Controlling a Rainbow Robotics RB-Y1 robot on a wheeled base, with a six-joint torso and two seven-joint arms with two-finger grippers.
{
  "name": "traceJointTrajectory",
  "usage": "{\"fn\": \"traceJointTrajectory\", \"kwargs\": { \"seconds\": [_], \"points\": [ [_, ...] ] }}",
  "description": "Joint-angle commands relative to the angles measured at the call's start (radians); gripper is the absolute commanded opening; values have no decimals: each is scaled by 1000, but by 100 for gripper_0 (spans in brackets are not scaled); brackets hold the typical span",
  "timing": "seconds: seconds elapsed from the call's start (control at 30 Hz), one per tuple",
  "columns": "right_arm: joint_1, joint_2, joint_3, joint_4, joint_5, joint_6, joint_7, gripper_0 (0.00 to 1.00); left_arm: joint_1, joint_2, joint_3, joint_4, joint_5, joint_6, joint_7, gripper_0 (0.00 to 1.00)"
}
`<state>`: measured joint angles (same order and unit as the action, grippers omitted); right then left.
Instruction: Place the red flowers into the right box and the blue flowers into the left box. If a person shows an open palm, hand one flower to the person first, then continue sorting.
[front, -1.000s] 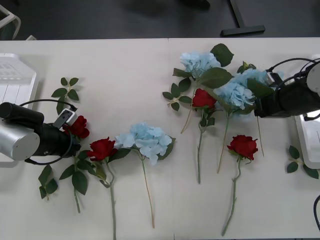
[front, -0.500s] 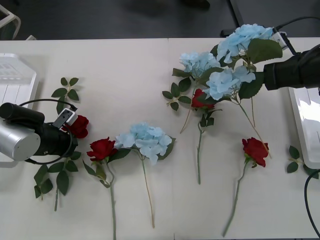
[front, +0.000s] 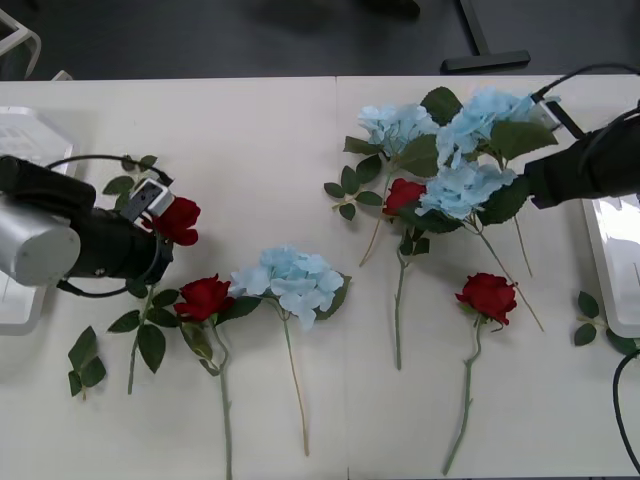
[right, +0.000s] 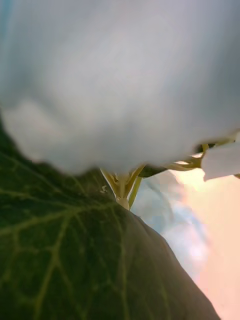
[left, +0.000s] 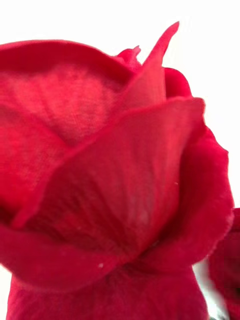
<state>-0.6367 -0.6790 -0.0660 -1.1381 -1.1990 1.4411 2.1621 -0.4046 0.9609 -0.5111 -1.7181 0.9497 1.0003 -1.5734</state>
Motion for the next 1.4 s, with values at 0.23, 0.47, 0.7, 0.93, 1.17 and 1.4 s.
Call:
{"fn": "traceJointTrajectory", "kwargs": {
  "seconds": [0.23, 0.47, 0.7, 0.93, 1.17, 1.4],
  "points": [
    [-31, -50, 141, 139, 170, -128, -50, 0, -72, 128, 243, -221, 281, 172, -45, 0],
    [-29, -50, 146, 146, 196, -122, -61, 55, -72, 91, 293, -362, 399, 166, 16, 0],
    [-29, -54, 146, 146, 211, -120, -38, 99, -72, -44, 283, -396, 425, 27, 61, 0],
    [-24, -77, 149, 144, 210, -110, 5, 100, -76, -160, 135, -397, 376, -324, 73, 0],
    [-23, -131, 135, 146, 19, -96, 124, 100, -108, -312, -69, -310, 239, -683, 82, 0],
    [-24, -274, 138, 127, -274, 53, 317, 100, -186, -462, -133, -178, 161, -807, 81, 0]
  ]
}}
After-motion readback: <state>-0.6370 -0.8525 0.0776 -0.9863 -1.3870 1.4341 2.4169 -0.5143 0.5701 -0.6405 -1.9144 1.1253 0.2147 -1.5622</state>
